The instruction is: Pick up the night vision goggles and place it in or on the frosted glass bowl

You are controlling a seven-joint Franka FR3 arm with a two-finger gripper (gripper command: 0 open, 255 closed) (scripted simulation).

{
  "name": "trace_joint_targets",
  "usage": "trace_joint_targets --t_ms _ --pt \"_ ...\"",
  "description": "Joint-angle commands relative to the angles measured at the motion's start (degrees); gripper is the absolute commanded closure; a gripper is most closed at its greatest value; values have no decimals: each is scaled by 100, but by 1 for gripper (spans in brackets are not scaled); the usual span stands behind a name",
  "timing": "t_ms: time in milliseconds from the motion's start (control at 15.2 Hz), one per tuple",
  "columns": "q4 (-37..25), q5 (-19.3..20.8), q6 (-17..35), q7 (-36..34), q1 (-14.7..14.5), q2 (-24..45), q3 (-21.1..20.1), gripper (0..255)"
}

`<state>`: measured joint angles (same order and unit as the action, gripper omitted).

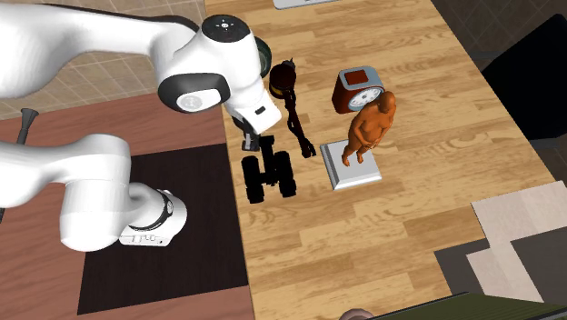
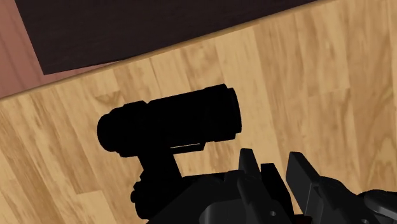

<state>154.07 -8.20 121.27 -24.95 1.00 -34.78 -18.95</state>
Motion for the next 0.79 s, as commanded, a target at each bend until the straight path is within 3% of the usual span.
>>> trace_joint_targets --t_ms 0,726 --pt "-110 9 -181 4 -3 -74 25 255" --pt "-792 90 -1124 52 20 -338 179 255"
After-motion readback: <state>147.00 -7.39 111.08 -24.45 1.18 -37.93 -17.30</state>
